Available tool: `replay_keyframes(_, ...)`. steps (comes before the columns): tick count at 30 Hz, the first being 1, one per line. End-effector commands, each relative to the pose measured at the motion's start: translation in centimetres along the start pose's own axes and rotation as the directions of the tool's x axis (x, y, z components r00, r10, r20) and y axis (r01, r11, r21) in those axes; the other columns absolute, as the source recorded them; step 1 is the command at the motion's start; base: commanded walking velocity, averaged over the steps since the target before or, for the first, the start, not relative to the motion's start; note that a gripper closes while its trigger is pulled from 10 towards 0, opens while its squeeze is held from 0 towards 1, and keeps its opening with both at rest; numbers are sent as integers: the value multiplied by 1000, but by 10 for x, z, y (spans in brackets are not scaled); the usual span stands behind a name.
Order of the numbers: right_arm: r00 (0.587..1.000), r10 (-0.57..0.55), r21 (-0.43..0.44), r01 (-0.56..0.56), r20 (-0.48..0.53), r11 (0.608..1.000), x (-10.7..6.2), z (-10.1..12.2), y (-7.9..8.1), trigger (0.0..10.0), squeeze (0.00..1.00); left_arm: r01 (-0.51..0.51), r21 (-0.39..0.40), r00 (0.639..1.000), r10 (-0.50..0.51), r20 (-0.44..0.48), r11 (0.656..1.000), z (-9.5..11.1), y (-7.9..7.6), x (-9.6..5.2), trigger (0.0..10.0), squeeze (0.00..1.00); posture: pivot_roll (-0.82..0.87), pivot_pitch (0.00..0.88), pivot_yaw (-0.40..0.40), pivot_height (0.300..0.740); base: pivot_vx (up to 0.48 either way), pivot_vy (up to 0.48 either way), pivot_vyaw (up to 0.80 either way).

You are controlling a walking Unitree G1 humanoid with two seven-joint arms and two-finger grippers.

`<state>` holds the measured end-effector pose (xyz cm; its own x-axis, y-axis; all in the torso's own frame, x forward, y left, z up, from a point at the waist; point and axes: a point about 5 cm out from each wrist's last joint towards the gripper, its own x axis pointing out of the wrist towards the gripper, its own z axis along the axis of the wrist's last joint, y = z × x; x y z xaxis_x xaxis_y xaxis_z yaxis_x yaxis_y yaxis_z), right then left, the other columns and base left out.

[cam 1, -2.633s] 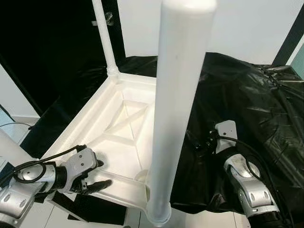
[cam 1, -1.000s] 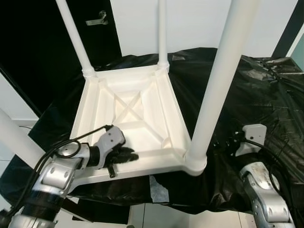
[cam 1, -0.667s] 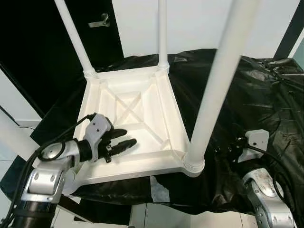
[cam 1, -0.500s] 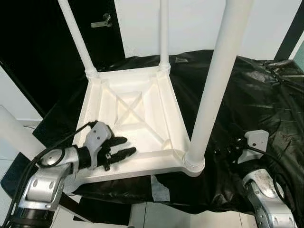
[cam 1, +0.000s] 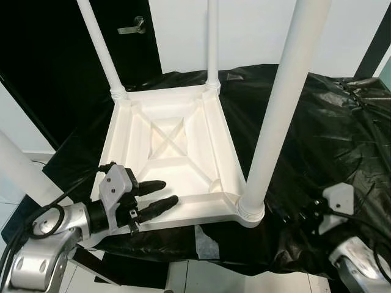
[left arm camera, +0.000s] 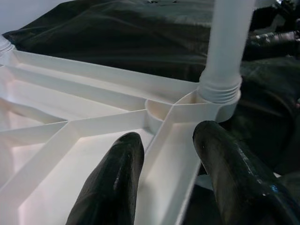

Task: Building children table

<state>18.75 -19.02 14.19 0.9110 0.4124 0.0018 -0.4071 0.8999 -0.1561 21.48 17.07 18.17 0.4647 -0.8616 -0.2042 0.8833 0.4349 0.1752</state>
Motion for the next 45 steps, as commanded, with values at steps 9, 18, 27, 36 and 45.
replay_keyframes(9, 981, 196, 3, -196, 6, 981, 7, 8, 12, 10000, 0, -66, 24, 997, 66, 28, 997, 6, -1, 3, 10000, 0, 57, 0, 41, 740, 0, 0, 0)
replay_keyframes(18, 949, 313, 13, -314, 43, 949, 30, 13, 22, 10000, 0, -67, 7, 997, 67, 32, 998, 1, -2, 11, 10000, 0, 67, 0, 38, 740, 0, 0, 0)
replay_keyframes(27, 858, 513, 26, -514, 30, 857, 49, 10, 35, 10000, 0, -69, 9, 997, 69, 34, 998, -2, 4, 20, 10000, 0, 82, 0, 29, 740, 0, 0, 0)
replay_keyframes(36, 901, 430, -31, -429, 50, 903, 86, 8, 13, 10000, 0, -74, -52, 994, 78, 73, 996, -3, 11, 27, 10000, 0, 82, 0, 28, 740, 0, 0, 0)
replay_keyframes(45, 920, 391, -36, -391, 4, 920, 115, -5, -13, 10000, 0, -65, -83, 991, 75, 115, 994, -3, 24, 54, 10000, 0, 83, 0, 19, 740, 0, 0, 0)
